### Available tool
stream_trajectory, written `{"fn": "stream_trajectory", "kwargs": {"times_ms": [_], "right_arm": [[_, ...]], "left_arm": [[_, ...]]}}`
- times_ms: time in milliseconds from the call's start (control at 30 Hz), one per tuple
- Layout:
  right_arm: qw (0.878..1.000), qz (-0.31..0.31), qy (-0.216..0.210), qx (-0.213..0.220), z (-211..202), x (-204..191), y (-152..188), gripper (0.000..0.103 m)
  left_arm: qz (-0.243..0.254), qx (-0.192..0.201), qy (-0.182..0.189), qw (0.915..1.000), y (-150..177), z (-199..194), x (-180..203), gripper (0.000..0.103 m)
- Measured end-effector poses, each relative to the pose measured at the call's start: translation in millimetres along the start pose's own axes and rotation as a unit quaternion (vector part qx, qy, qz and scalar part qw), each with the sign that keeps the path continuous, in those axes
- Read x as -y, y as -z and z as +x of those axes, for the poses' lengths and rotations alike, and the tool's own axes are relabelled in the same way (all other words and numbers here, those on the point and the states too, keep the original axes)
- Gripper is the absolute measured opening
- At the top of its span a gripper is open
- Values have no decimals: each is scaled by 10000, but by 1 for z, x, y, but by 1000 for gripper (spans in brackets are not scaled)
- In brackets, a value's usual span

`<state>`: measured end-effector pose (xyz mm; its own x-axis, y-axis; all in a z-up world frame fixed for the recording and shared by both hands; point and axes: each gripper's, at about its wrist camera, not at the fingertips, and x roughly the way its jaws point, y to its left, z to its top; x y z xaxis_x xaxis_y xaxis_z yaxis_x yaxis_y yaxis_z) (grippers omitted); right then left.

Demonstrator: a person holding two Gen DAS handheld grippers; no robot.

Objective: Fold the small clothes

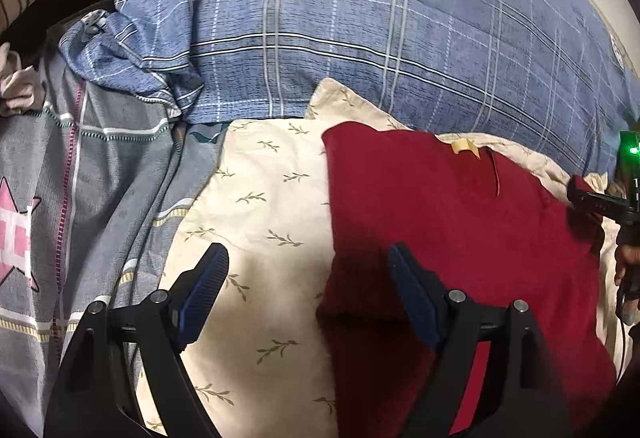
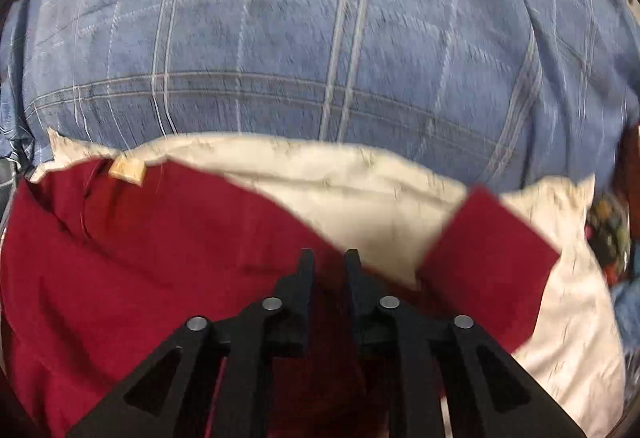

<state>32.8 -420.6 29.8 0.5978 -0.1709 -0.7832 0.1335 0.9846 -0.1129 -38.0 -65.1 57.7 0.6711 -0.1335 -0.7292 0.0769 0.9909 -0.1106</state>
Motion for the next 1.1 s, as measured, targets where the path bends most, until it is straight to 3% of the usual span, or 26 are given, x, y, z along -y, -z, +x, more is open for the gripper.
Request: {"fn": "stream_trajectory", "kwargs": {"times_ms": [33,67,100,167,233,333,467,533,567,633,700,767,967,1100], "right_arm": [[9999,41,-92,90,-6,-2,3,32],[9993,26,-290,222,-17,-9,5,49],[9980,-65,-540,317,-25,-19,5,57],[9926,-294,-1114,392,-35,-44,3,57],[9772,-535,-2047,190,-42,-84,2,57],[9438,-648,-3229,-281,-51,-133,14,56],[9021,-909,-4176,-594,-69,-185,55,60],[8917,-1164,-4296,-826,-68,-213,68,60],[8965,-1318,-4152,-807,-66,-226,72,59],[9251,-1438,-3475,-528,-59,-242,70,59],[9409,-1232,-3146,-240,-51,-248,63,60],[9463,-1052,-3055,-121,-44,-256,54,63],[9259,-1346,-3506,404,-50,-304,35,63],[9186,-1530,-3639,176,-44,-329,39,65]], "left_arm": [[73,-74,-50,9999,1,2,2,82],[126,-150,-99,9998,3,4,4,82],[176,-235,-131,9995,4,6,5,82],[264,-390,-163,9988,9,11,6,82],[315,-439,-222,9983,12,11,4,82],[221,-410,-464,9978,9,8,-11,82],[-329,-291,-713,9965,0,0,-46,82],[-548,-214,-659,9961,-4,-5,-56,82],[-608,-169,-642,9959,-5,-8,-59,82],[-645,-129,-621,9959,-4,-11,-62,82],[-678,-135,-590,9959,-3,-12,-65,82],[-774,-116,-566,9953,-5,-13,-70,82],[-1230,303,-816,9886,-12,-31,-97,82],[-1561,360,-926,9827,-12,-35,-115,82]]}}
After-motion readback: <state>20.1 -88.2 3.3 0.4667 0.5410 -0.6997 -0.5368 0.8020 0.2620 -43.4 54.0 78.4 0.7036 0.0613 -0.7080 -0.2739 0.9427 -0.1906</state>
